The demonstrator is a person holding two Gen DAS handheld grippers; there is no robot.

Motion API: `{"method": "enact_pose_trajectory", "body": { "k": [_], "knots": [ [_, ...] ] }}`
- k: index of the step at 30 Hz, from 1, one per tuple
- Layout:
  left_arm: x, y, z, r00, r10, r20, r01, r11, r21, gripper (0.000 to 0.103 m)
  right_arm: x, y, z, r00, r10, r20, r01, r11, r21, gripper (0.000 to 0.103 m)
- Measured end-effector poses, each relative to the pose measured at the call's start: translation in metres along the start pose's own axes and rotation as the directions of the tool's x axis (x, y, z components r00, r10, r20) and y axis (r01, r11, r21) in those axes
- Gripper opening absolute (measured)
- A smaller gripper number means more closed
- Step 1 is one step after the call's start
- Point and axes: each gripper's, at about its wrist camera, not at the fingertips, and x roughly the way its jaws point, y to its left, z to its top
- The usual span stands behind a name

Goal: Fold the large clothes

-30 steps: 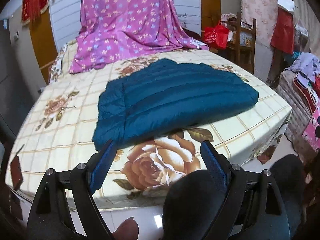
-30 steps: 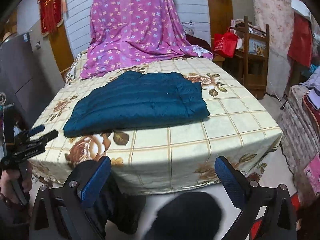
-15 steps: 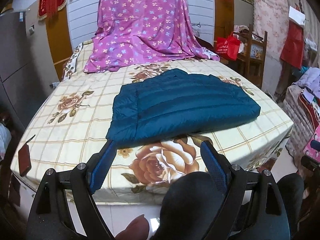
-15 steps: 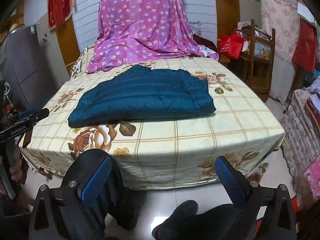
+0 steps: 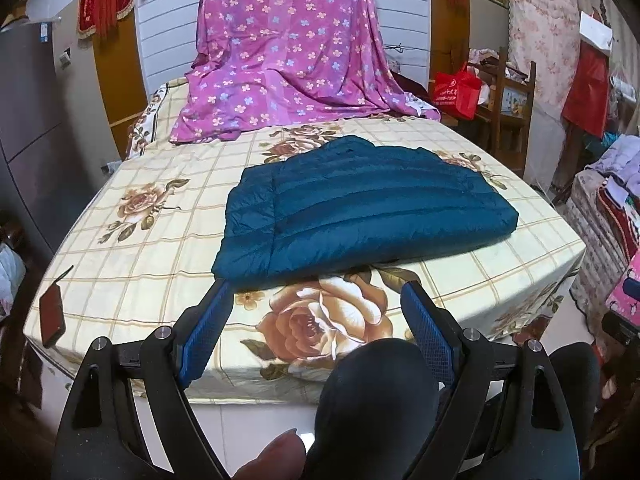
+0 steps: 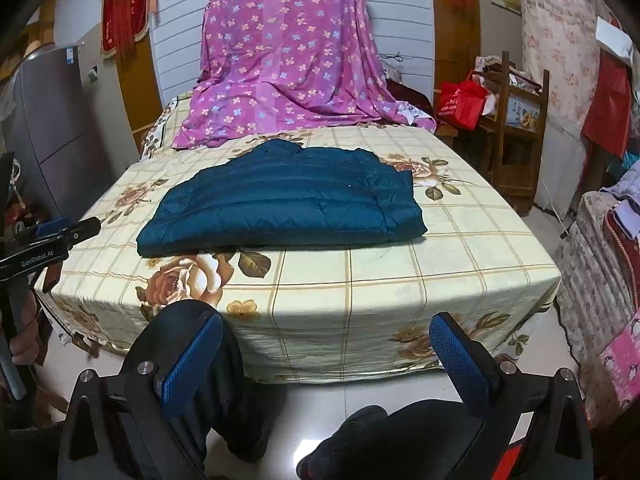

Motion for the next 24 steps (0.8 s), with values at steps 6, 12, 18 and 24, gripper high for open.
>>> {"method": "enact_pose_trajectory", "body": {
  "k": [6, 12, 18, 24],
  "knots": [
    [0.0017, 0.0018, -0.0002, 1.000, -0.009, -0.010, 0.009, 1.000, -0.009, 0.086, -0.0037, 0.0040, 0.0011, 1.000, 0.002, 0.007, -0.002, 1.000, -0.010, 0.103],
    [0.0023, 0.0017, -0.0003, 1.000, -0.015, -0.012, 0.015, 1.000, 0.000, 0.086, -0.0051, 0.0064, 0.0023, 1.000, 0.001, 0.013, 0.000, 1.000, -0.021, 0.103],
    [0.0013, 0.0018, -0.0005, 1.000, -0.018, -0.005, 0.018, 1.000, -0.005, 0.086, -0.0053, 0.0070, 0.0022, 1.000, 0.003, 0.011, -0.003, 1.000, -0.019, 0.103],
    [0.0004, 0.0027, -0.0019, 1.000, -0.025, -0.010, 0.025, 1.000, -0.007, 0.086, -0.0054, 0.0070, 0.0016, 1.000, 0.004, 0.013, -0.004, 1.000, -0.019, 0.103]
  ]
}}
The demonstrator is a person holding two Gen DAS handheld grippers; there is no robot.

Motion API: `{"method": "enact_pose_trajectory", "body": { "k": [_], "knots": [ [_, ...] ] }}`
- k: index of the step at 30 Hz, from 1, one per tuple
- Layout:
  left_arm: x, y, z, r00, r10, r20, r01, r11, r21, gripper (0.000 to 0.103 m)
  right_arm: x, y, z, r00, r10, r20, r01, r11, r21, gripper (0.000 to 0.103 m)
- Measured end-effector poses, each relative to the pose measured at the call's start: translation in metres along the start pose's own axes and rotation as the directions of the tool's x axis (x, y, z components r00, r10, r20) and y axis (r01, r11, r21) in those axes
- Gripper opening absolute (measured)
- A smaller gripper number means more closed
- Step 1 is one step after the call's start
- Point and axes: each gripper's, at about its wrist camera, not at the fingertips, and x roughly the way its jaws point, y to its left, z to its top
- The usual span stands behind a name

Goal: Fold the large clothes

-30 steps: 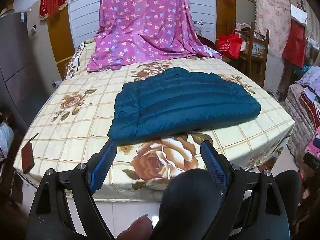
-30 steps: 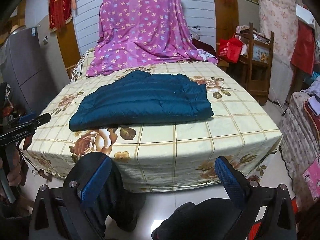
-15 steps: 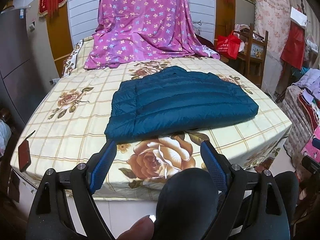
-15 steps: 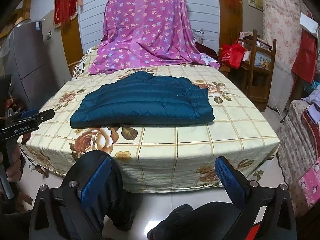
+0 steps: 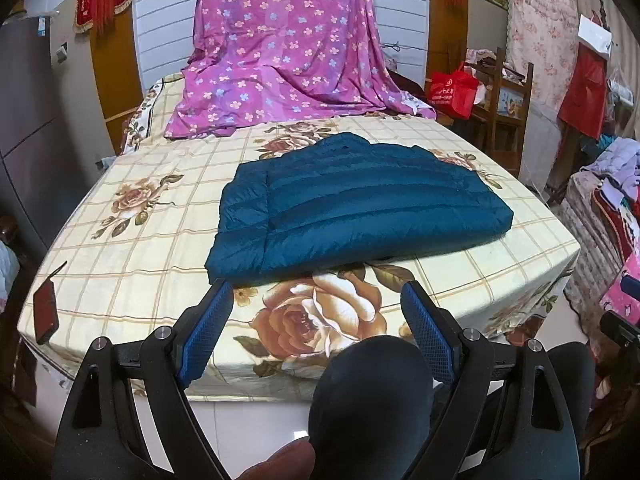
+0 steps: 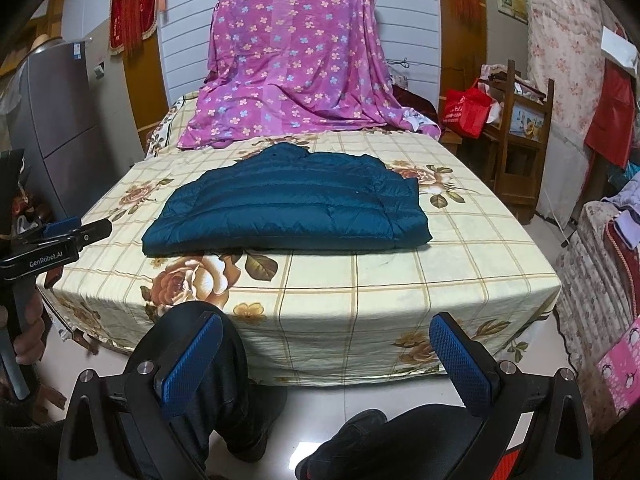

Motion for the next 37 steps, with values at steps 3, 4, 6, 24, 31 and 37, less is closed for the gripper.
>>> {"method": "enact_pose_trajectory", "body": {
  "k": [3, 4, 6, 24, 31, 37],
  "knots": [
    [0.000, 0.001, 0.000, 1.000, -0.007, -0.003, 0.007, 1.000, 0.000, 0.086, 0.000, -0.001, 0.000, 1.000, 0.001, -0.002, -0.001, 1.000, -0.006, 0.103],
    [0.000, 0.001, 0.000, 1.000, -0.009, -0.003, 0.009, 1.000, 0.001, 0.086, 0.000, -0.001, 0.000, 1.000, 0.002, -0.003, -0.002, 1.000, -0.007, 0.103],
    [-0.001, 0.001, 0.000, 1.000, -0.009, -0.002, 0.009, 1.000, 0.004, 0.086, 0.000, -0.001, 0.001, 1.000, 0.002, -0.003, -0.002, 1.000, -0.007, 0.103],
    [0.004, 0.005, -0.002, 1.000, -0.013, -0.015, 0.013, 1.000, 0.000, 0.086, 0.001, 0.005, 0.001, 1.000, 0.005, -0.006, -0.005, 1.000, -0.017, 0.103],
    [0.006, 0.007, -0.004, 1.000, -0.010, -0.017, 0.010, 1.000, -0.006, 0.086, 0.002, 0.006, 0.001, 1.000, 0.002, -0.011, -0.002, 1.000, -0.016, 0.103],
    [0.006, 0.011, -0.007, 1.000, 0.010, 0.002, -0.010, 1.000, -0.003, 0.086, 0.003, 0.006, 0.001, 1.000, 0.007, -0.012, -0.007, 1.000, -0.016, 0.103]
  ]
}}
